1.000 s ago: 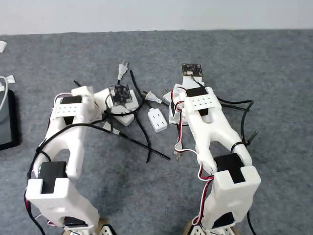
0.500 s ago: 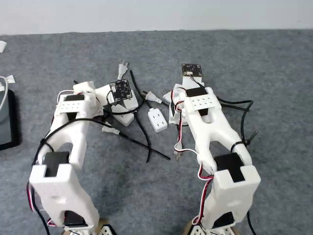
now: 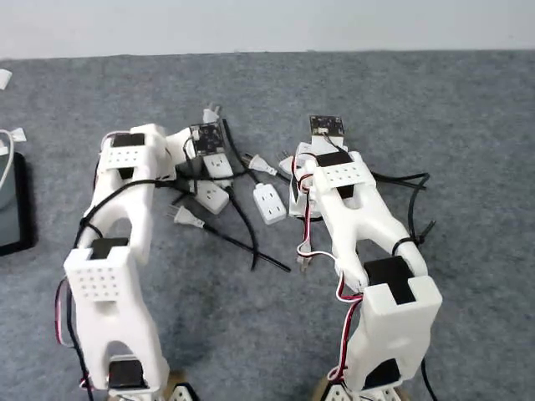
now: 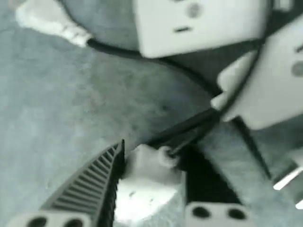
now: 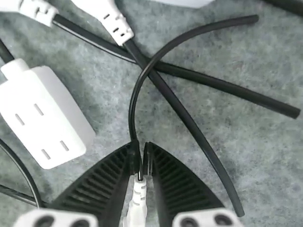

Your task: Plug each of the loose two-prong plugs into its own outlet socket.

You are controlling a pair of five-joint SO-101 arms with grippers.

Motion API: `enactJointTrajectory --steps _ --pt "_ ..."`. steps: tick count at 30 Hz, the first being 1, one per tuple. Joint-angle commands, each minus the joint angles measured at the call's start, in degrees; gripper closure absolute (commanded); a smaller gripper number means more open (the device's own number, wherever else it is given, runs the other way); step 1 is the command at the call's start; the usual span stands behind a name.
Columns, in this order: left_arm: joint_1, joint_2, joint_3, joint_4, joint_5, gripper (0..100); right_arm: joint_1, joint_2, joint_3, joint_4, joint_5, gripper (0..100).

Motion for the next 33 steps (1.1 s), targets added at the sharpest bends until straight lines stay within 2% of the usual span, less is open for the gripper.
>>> enactJointTrajectory --steps 1,8,11,15,18,22,25,30,33 --pt "-2.2 4.6 -4.7 0.5 -3.0 99 -0.7 -0.8 -2.9 -0.6 0.6 97.0" --pt "-2.5 4.9 -5.8 4.0 -2.6 99 -0.7 -0.8 -2.9 -0.7 0.6 97.0" --pt "-2.9 5.0 -10.6 10.5 -2.6 99 -0.7 -0.8 -2.9 -0.7 0.5 97.0" --pt "-2.8 5.0 -19.9 24.7 -0.7 99 -0.7 -0.8 -2.9 -0.7 0.5 97.0" --pt "-2.4 5.1 -29.3 35.9 6.9 99 -0.7 -0.8 -2.9 -0.7 0.5 97.0" --pt "-1.7 5.6 -40.5 46.9 18.1 99 -0.7 -0.8 -2.9 -0.7 0.5 97.0" --pt "-0.7 5.0 -40.1 46.6 26.8 99 -0.7 -0.9 -2.9 -0.7 0.5 97.0" --pt "0.9 5.0 -40.0 46.6 36.7 99 -0.7 -0.9 -2.9 -0.7 0.5 97.0" --pt "2.0 5.5 -40.0 46.6 48.4 99 -0.7 -0.6 -3.8 -0.2 0.5 97.0"
